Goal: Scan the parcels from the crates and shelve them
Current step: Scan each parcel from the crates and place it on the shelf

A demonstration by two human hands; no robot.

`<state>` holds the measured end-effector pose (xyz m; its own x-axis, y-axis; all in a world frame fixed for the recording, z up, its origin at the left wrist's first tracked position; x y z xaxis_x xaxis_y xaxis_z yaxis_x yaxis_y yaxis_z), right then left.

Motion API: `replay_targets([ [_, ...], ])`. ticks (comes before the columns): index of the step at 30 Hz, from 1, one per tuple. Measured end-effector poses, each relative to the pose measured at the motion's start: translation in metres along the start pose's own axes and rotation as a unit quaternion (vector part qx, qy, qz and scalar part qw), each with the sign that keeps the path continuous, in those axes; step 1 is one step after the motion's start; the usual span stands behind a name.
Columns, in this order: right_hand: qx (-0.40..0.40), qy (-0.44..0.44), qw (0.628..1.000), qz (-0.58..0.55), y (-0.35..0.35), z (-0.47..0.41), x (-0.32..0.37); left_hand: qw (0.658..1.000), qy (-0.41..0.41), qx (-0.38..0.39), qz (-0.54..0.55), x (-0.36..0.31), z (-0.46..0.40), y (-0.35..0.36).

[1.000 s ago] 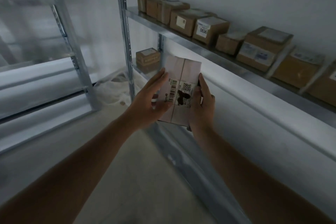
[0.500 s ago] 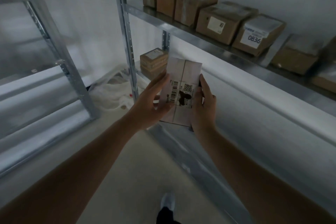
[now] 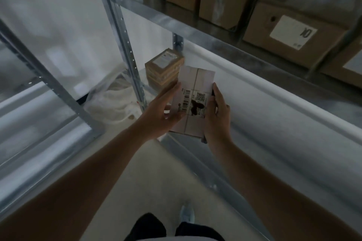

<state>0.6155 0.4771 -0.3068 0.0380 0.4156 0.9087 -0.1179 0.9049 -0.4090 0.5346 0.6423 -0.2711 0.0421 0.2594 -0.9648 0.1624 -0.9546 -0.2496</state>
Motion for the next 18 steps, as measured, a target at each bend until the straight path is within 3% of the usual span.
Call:
replay_targets([
  [6,-0.049,0.031,0.998,0.023,0.043,-0.046,0.0,0.999,-0.037,0.038,0.004,0.043,-0.062,-0.034],
  [13,-0.103,0.089,0.99,0.03,0.101,-0.09,-0.007,0.992,-0.001,0.125,0.019,0.1,-0.135,-0.077],
  [18,-0.188,0.107,0.975,0.044,0.143,-0.116,-0.017,0.982,-0.017,0.189,-0.012,0.128,-0.178,-0.097],
])
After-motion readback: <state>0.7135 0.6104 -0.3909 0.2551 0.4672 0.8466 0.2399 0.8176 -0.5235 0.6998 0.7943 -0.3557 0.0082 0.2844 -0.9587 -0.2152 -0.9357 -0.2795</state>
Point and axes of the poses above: each hand's wrist, its own z-axis away from the middle knuckle, its own y-axis out of the palm, x = y × z, the point moved 5 cm from there along -z, towards the middle knuckle, and after that the axes turned 9 degrees about z, right-handed, at the moved point
